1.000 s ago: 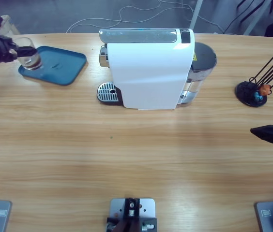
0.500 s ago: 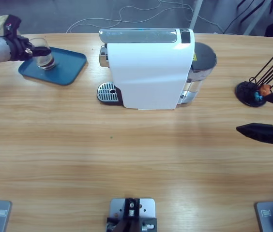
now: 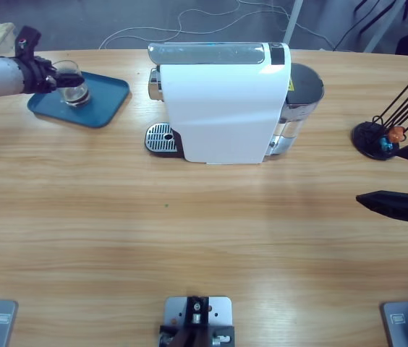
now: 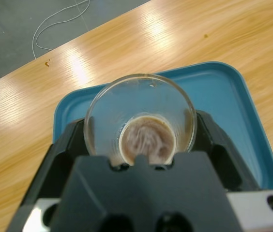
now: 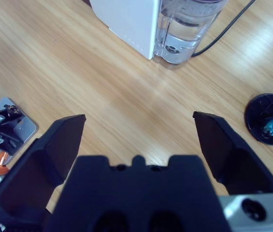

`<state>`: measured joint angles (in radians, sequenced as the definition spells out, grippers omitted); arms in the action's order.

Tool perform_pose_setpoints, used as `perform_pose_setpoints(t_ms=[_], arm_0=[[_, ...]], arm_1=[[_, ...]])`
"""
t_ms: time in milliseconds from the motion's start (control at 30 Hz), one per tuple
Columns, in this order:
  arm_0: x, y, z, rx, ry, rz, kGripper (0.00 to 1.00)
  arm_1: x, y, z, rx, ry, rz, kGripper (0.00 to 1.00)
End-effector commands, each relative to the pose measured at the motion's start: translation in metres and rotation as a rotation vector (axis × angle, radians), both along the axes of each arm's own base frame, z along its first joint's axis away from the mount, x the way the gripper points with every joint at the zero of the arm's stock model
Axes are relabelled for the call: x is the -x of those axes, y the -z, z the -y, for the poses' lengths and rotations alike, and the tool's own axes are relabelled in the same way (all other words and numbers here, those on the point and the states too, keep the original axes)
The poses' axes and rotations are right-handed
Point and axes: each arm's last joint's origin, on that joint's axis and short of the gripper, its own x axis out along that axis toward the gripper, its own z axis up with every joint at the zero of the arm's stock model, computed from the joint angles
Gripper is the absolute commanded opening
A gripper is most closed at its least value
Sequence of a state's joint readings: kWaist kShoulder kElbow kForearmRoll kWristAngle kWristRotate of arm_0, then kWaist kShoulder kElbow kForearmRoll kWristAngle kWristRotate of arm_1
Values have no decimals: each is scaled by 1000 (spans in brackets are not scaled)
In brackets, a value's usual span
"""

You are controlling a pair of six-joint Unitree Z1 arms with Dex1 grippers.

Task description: Pour coffee

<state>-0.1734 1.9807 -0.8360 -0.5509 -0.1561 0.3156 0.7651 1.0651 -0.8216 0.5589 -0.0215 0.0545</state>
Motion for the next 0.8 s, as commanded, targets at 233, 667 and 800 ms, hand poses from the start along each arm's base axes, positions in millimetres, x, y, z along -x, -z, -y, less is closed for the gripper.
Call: perform_pose_setpoints(t_ms=[233,667,800], arm_0=[[-6,15,8,40,44,-53,982],[116,-130,-9,149,-56,110,982],[174,-172,4,195,9,37,982]], arm_1=[[14,-2,12,-5,-7,11,1000],[37,-33,38,-111,71,112,1000],[45,-33,46,-122,84,102,1000]])
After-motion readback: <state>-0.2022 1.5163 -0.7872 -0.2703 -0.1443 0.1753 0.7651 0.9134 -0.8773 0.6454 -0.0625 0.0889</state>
